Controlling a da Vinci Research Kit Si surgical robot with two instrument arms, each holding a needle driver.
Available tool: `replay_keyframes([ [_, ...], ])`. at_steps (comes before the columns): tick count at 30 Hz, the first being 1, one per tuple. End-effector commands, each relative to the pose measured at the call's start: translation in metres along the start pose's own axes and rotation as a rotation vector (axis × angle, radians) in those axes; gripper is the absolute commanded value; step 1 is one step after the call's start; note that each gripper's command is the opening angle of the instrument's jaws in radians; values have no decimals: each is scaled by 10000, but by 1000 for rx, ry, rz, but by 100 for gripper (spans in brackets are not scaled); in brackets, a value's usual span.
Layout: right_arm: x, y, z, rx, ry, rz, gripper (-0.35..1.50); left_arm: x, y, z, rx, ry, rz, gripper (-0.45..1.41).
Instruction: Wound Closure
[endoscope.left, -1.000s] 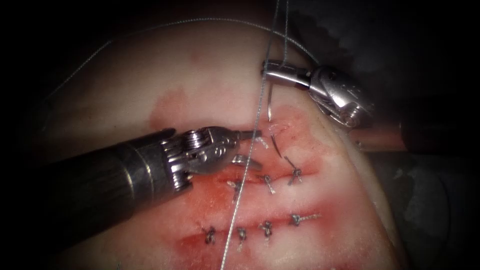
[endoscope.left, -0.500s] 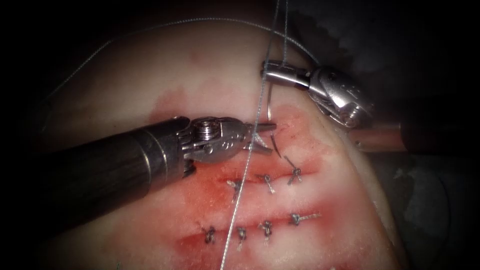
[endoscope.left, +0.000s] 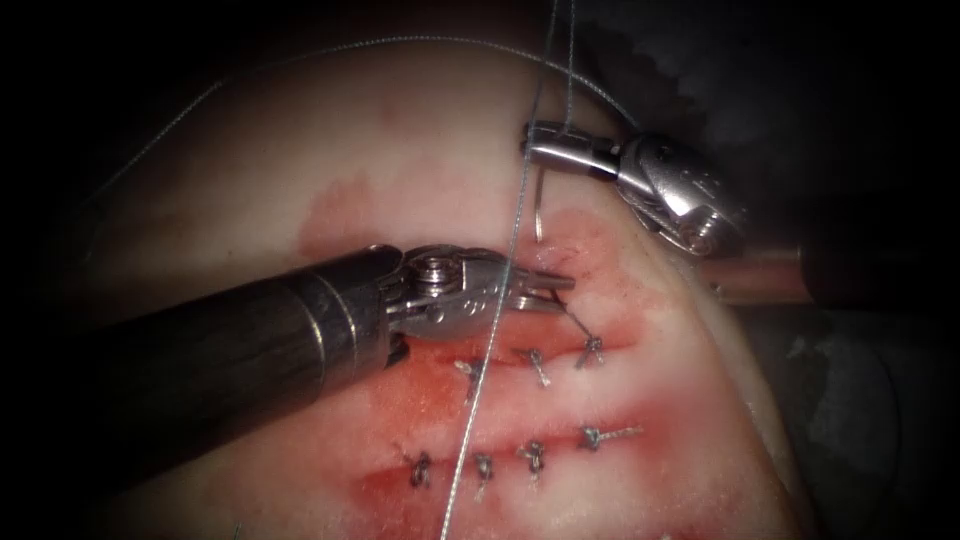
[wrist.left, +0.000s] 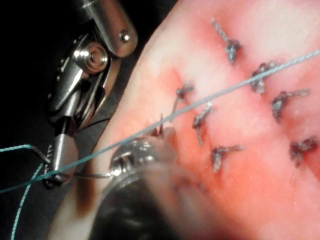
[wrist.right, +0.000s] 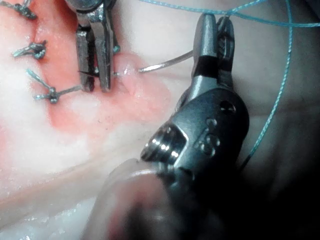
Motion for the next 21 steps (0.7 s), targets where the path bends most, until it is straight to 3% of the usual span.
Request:
replay_keyframes([
  [1,2,-2,9,-2,-10,-1,-35,1,13,2,-10,4,1,-45],
  [4,2,-1,8,0,-32,-40,-35,0,15,-1,-20,-9,-69,-45],
  [5,2,2,6,49,-73,-218,2,-3,16,-4,-44,-40,-204,-45],
  [6,2,2,6,49,-73,-218,2,-3,16,-4,-44,-40,-204,-45],
  [8,3,8,4,119,-105,-373,27,-4,14,-5,-65,-77,-306,-45],
  [9,4,17,2,184,-125,-527,81,-6,12,-5,-43,-123,-398,-45],
  [10,4,17,2,184,-125,-527,81,-6,12,-5,-43,-123,-398,-45],
  [13,4,30,-4,184,-134,-726,116,-9,10,-5,-26,-205,-512,-45],
  [14,3,40,-9,160,-137,-843,135,-15,10,-6,-3,-282,-646,-45],
  [15,3,40,-9,160,-137,-843,135,-15,10,-6,-3,-282,-646,-45],
  [17,-7,52,-14,145,-137,-869,136,-26,12,-11,51,-370,-858,-45],
  [18,-7,52,-14,145,-137,-869,136,-26,12,-11,51,-370,-858,-45],
  [21,-22,56,-14,157,-125,-879,135,-38,18,-19,80,-419,-1090,-45],
])
